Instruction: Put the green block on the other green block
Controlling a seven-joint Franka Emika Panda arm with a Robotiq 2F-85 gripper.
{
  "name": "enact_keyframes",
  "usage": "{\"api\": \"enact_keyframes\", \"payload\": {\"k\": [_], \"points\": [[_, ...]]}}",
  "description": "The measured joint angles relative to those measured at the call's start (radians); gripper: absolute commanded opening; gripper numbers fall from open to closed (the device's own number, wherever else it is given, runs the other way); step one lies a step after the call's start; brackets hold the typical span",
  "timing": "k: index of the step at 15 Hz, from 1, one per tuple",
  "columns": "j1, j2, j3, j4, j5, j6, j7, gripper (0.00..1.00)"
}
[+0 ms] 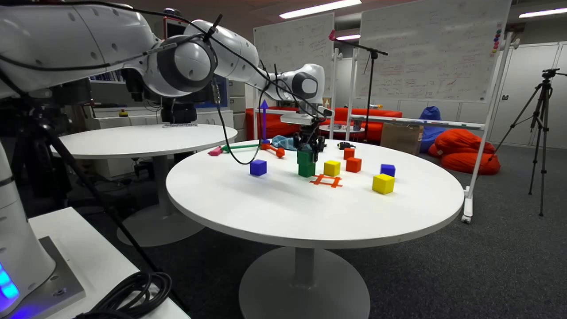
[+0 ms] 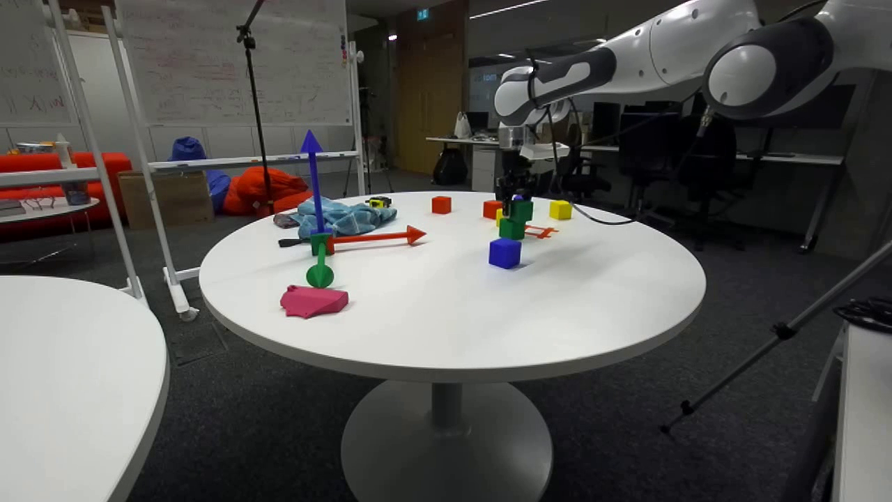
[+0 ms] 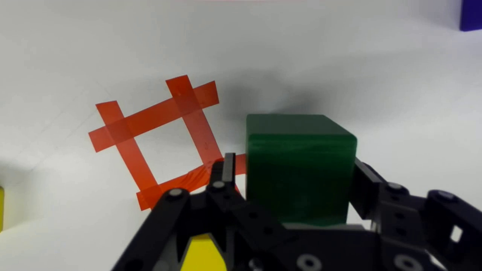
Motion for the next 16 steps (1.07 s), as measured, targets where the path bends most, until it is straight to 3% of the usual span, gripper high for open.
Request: {"api": "enact_keyframes", "payload": {"k": [16], "points": [[0.008, -0.032, 0.002, 0.028, 0.0, -0.011, -0.003, 1.0]]}}
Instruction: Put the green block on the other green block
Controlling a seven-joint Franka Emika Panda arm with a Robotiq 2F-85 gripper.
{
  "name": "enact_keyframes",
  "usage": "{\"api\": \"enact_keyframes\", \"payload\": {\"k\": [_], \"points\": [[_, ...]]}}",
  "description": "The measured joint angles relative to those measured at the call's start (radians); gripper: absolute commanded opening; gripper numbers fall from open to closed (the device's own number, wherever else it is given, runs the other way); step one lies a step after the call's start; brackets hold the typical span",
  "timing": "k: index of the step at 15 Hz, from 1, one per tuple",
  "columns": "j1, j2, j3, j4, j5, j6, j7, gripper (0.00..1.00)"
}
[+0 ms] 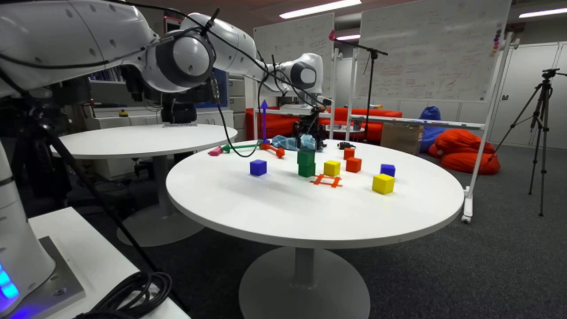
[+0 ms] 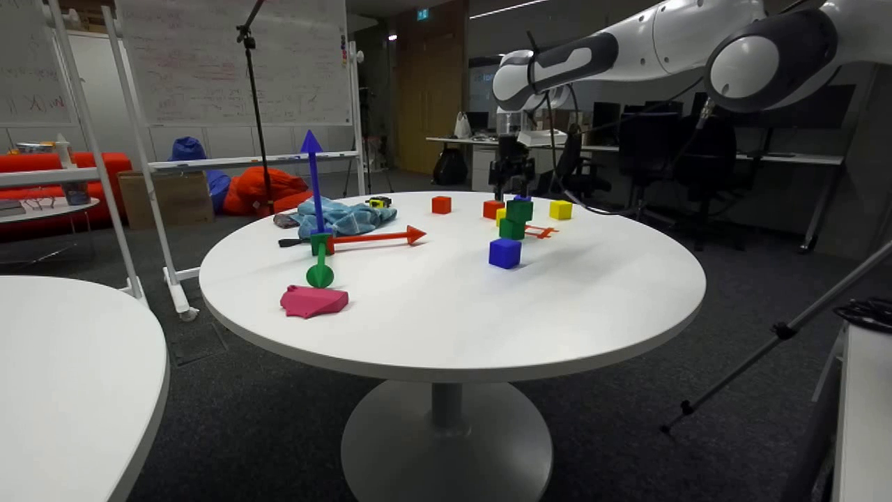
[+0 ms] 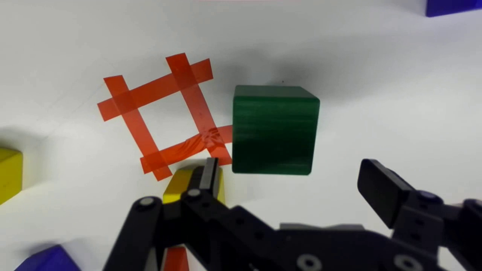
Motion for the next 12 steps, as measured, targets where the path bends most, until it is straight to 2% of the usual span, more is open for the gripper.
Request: {"api": "enact_keyframes", "payload": {"k": [12], "points": [[-0.004, -0.164, 0.004, -0.001, 0.005, -0.038, 0.0, 1.0]]}}
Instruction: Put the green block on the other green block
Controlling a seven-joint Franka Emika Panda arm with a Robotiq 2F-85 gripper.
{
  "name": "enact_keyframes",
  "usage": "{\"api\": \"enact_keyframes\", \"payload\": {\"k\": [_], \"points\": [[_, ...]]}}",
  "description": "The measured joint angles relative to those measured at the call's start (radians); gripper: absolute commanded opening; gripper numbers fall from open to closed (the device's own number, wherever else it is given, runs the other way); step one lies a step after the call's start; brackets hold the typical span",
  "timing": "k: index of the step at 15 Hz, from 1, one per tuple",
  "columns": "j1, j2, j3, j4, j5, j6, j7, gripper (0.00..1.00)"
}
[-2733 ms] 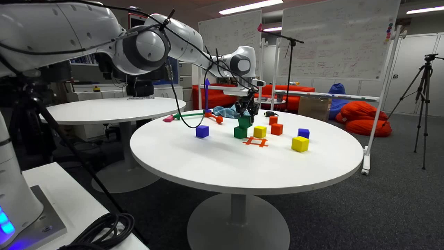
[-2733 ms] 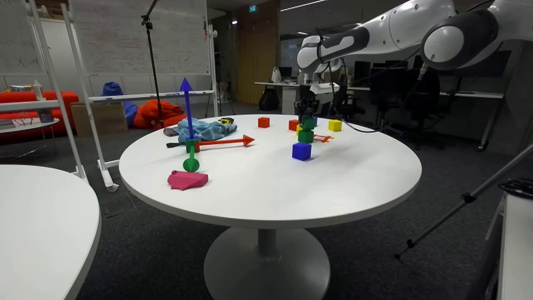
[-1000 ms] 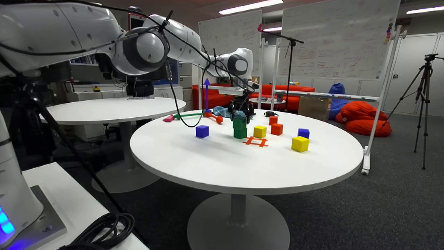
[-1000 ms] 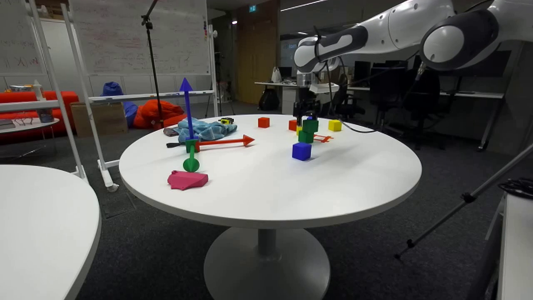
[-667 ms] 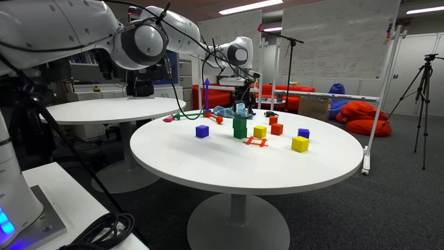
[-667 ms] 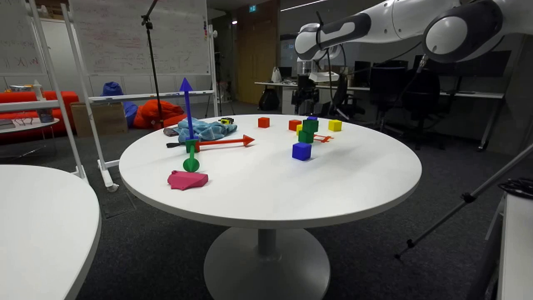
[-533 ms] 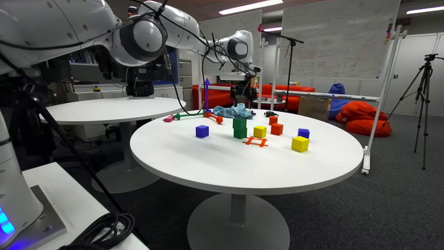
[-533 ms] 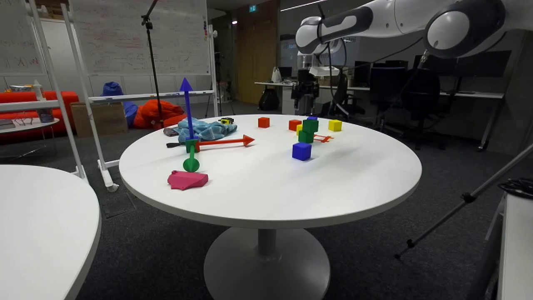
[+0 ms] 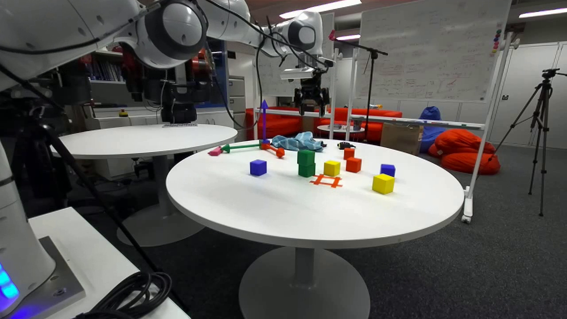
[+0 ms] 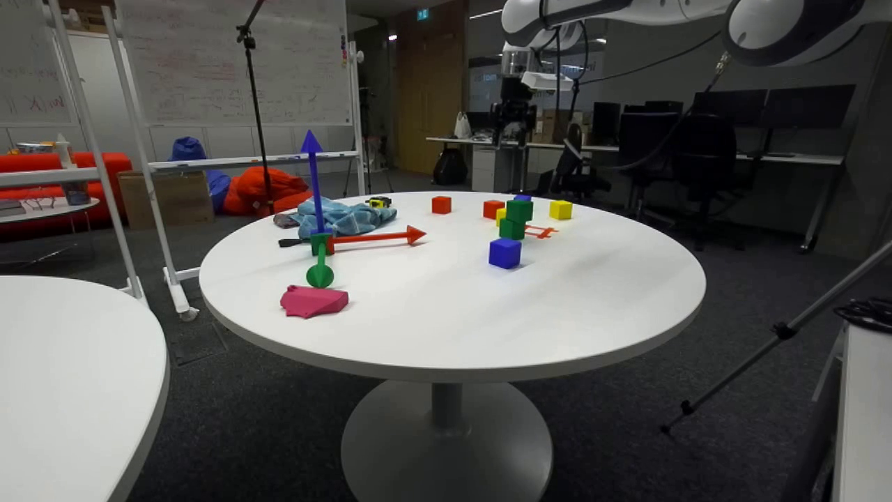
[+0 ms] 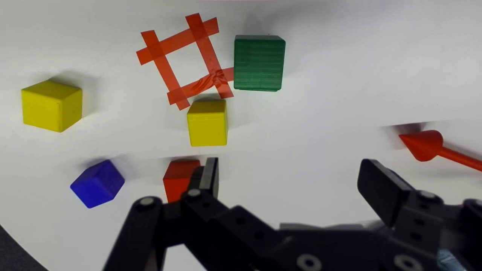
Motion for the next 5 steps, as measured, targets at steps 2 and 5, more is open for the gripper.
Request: {"api": "enact_keyframes", "payload": {"k": [2, 5], "points": [[0.001, -0.018, 0.002, -0.006, 0.0, -0.01, 0.0, 1.0], [0.001, -0.019, 0.003, -0.012, 0.001, -0.011, 0.0, 1.0]]}}
